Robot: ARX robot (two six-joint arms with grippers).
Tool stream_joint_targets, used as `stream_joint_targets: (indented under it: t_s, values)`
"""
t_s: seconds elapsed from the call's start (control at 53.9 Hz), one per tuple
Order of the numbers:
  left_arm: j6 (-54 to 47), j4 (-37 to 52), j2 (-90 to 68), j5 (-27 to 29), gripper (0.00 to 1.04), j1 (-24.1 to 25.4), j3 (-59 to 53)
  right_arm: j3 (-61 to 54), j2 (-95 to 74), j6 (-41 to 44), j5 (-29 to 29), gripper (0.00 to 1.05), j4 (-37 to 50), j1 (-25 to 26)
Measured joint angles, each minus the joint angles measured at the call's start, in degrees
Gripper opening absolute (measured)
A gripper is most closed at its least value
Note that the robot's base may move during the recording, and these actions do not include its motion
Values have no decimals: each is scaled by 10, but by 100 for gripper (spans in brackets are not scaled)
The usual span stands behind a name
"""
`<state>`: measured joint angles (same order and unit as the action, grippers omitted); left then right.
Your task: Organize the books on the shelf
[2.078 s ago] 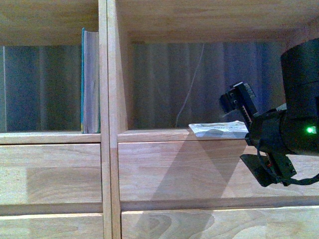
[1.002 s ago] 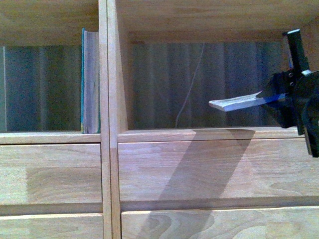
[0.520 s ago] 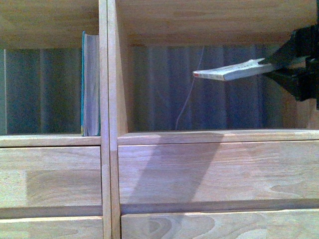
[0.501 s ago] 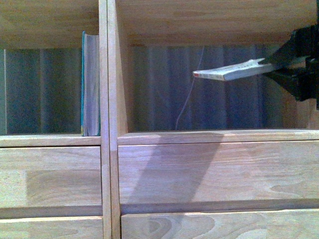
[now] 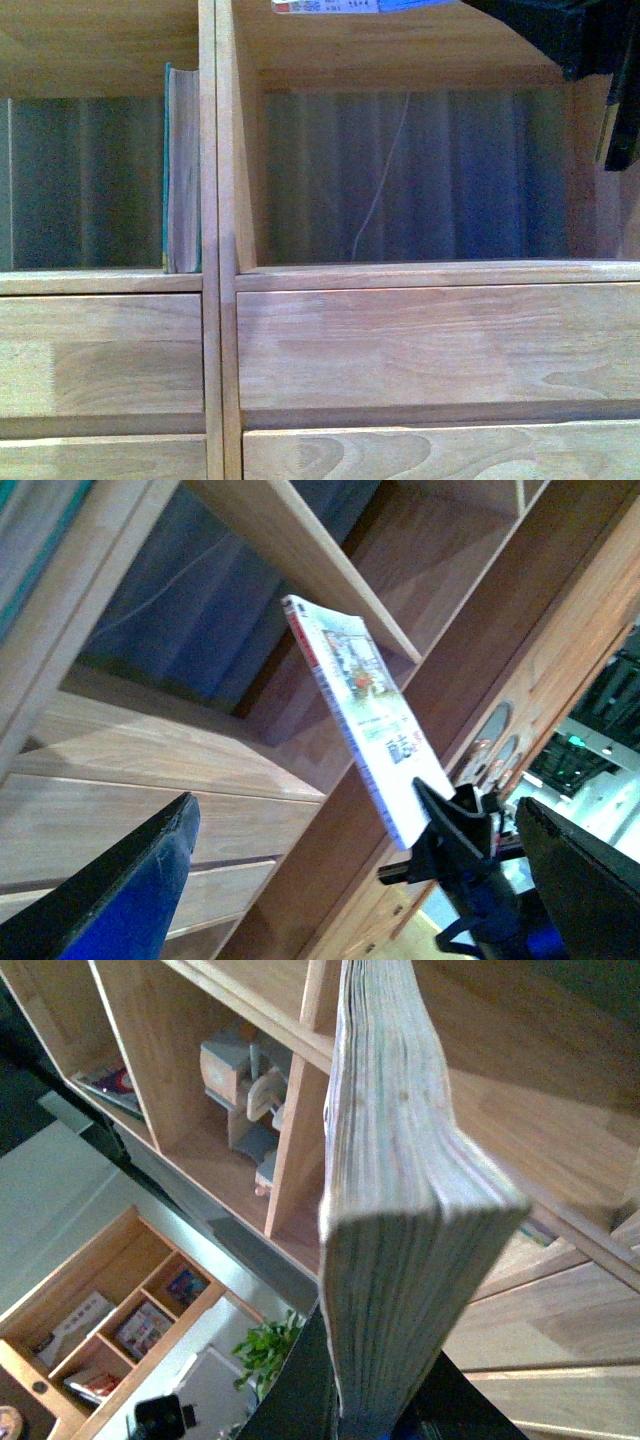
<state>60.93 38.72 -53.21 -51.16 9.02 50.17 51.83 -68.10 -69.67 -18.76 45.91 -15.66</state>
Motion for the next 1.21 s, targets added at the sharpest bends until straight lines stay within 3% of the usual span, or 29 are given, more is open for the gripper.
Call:
stream_joint_targets:
  t_s: [0.353, 0.965, 1.132, 1.206]
  values:
    - [-53, -53, -29, 73, 98, -131, 40, -41, 20, -7, -14, 7, 60, -62]
    - [-76, -34, -58, 128, 98, -207, 46, -69, 45, -11, 8, 7, 102, -175]
    - [-76, -30, -62, 146, 76, -226, 56, -73, 39, -12, 13, 7, 112, -186]
    - [-75, -16, -62, 158, 61, -233, 60, -76, 36, -12, 16, 7, 118, -191]
